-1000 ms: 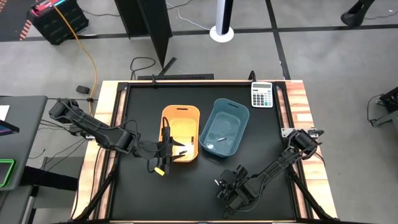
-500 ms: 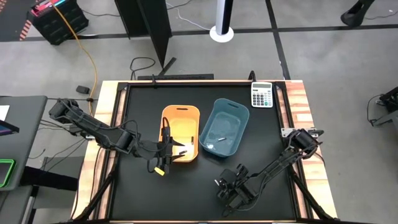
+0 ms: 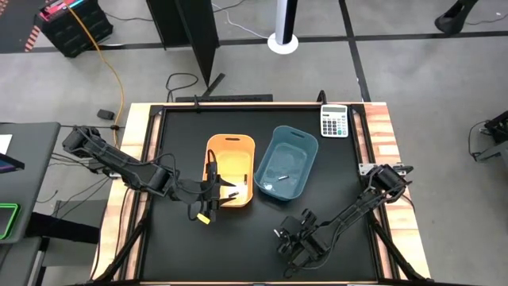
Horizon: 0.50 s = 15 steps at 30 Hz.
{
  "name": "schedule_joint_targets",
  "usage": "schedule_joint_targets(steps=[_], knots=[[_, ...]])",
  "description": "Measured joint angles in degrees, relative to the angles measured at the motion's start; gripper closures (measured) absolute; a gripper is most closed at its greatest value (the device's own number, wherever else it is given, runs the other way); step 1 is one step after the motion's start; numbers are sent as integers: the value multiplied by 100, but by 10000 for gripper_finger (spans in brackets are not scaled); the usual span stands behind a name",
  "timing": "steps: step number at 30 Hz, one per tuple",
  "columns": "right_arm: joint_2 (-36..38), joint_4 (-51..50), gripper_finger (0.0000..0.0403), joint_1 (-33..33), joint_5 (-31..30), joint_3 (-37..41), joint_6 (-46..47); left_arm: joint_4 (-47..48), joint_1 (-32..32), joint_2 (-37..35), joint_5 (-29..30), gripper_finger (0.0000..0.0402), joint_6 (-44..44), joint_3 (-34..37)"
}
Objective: Sort batteries
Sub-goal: Put the right silver battery in the blue bin
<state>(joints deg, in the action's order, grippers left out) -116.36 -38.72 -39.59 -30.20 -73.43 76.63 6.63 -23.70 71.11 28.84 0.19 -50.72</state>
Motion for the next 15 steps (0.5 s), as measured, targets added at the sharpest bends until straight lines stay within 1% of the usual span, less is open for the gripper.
schedule_joint_targets(steps=[15], knots=[[33, -49, 386, -20, -250, 19, -80, 9, 0, 0, 1, 229, 0, 0]])
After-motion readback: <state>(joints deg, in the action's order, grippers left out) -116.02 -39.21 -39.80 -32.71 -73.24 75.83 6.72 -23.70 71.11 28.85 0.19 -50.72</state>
